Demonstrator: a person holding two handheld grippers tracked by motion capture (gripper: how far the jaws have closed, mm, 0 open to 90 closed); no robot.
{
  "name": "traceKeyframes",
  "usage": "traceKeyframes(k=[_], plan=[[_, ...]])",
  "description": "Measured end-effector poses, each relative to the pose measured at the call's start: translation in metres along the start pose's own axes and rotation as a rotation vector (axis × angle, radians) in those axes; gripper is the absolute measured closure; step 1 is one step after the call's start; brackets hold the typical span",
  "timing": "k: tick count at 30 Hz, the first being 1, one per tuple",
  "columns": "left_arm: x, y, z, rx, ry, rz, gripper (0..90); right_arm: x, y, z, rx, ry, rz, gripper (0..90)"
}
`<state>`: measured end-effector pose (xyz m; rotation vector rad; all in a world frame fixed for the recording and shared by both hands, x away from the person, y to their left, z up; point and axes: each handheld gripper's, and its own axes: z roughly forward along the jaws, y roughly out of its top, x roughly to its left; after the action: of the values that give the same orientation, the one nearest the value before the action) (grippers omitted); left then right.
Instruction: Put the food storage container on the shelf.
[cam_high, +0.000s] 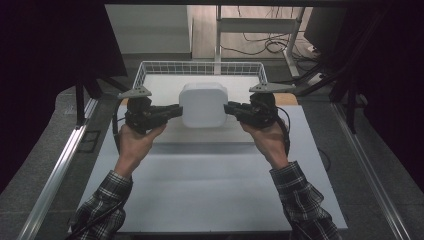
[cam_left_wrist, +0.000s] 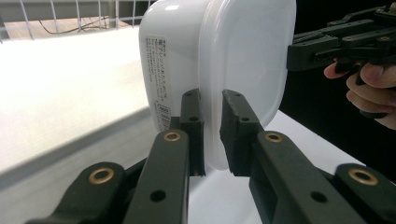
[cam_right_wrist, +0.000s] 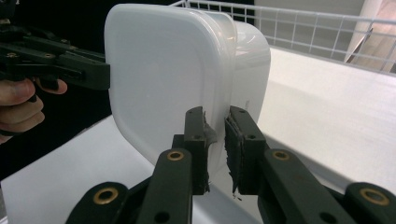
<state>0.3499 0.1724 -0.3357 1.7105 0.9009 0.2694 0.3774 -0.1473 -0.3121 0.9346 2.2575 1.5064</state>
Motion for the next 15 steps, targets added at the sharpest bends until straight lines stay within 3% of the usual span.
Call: traceKeyframes(k=[9, 15], plan=[[0.011, 0.023, 0.005, 0.002, 0.016, -0.005, 80.4, -0.013, 0.02, 0.009, -0.009, -0.006, 0.032, 78.3], [0.021, 0.029, 0.012, 0.007, 0.019, -0.039, 80.2, -0.021, 0.027, 0.019, -0.001, -0.016, 0.05, 77.8]])
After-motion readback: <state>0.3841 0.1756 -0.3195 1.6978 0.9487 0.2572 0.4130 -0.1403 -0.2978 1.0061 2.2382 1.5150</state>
